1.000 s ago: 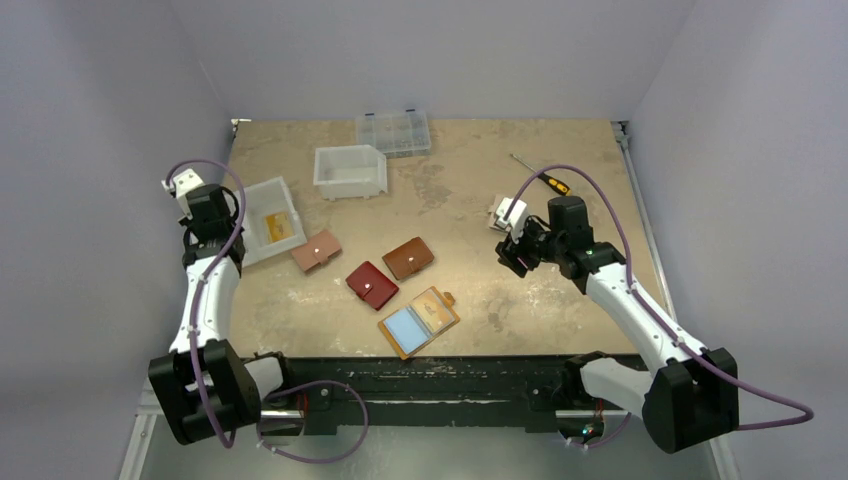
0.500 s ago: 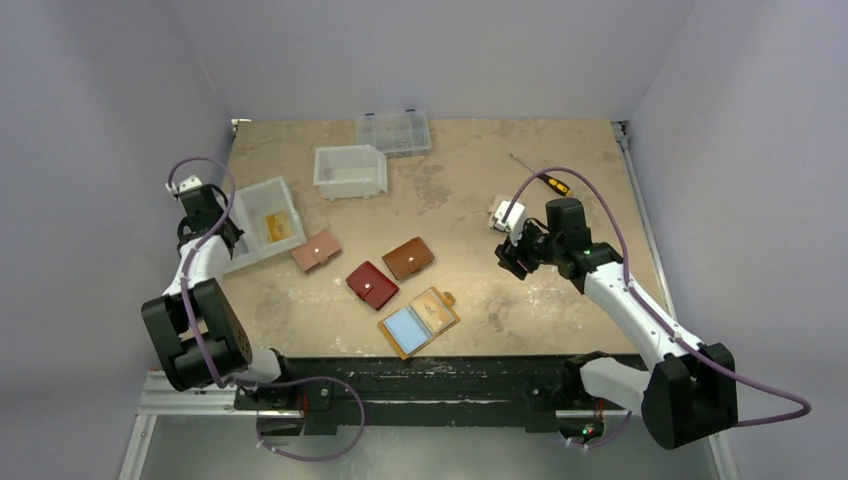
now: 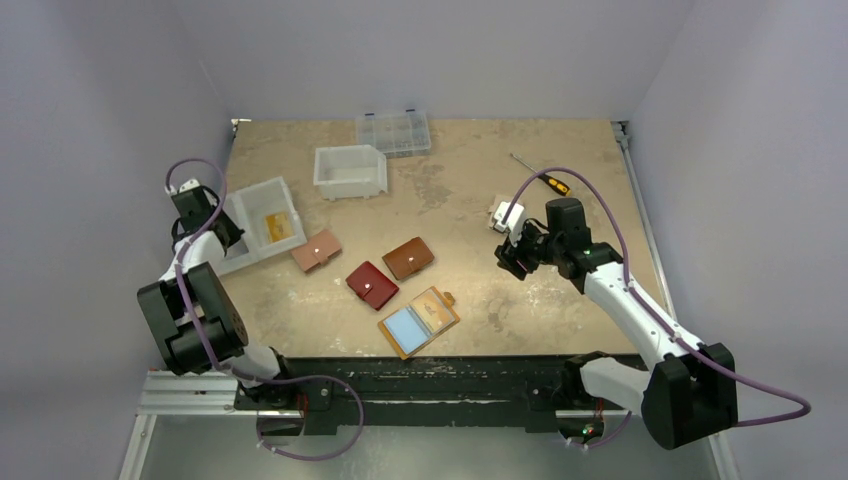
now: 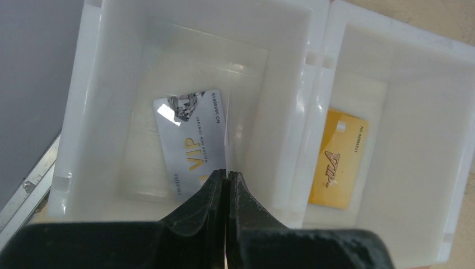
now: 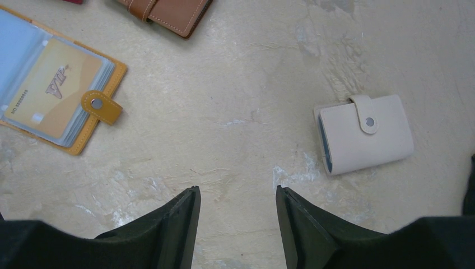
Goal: Take the credit cards out of the card holder
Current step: Place the credit card in the storage box.
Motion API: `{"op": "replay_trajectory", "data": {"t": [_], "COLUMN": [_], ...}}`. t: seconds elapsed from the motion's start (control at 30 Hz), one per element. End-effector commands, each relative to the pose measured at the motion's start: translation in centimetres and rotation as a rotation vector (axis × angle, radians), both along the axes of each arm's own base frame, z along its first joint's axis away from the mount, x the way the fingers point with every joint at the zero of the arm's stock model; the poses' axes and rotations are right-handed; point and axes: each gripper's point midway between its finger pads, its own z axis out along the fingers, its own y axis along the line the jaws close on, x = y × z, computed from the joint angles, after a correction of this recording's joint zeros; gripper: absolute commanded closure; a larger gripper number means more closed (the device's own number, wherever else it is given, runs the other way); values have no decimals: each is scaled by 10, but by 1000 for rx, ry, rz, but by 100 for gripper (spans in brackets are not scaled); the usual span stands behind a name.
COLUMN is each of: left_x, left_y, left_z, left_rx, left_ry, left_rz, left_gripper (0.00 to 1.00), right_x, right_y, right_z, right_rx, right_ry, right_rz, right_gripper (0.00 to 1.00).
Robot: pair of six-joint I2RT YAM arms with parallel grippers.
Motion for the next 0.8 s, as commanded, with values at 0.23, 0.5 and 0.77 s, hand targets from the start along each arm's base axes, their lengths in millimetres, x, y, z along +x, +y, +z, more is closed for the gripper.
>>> {"op": "replay_trajectory", "data": {"t": [0.23, 0.5, 0.77], "left_x": [4, -1, 19], "left_y": [24, 36, -1], "left_z": [3, 6, 61], "left_rx": [-24, -22, -84], "left_ry": [-19, 28, -187], "left_rz": [143, 238, 38], "left_gripper": [81, 71, 66], "right_x": [0, -1, -4], "right_y": [5, 5, 7], "right_z": [5, 4, 10], "right_rx": [14, 13, 24], "right_ry": [-22, -22, -36], "right_rz": [30, 33, 56], "right_gripper": [41, 41, 41]}}
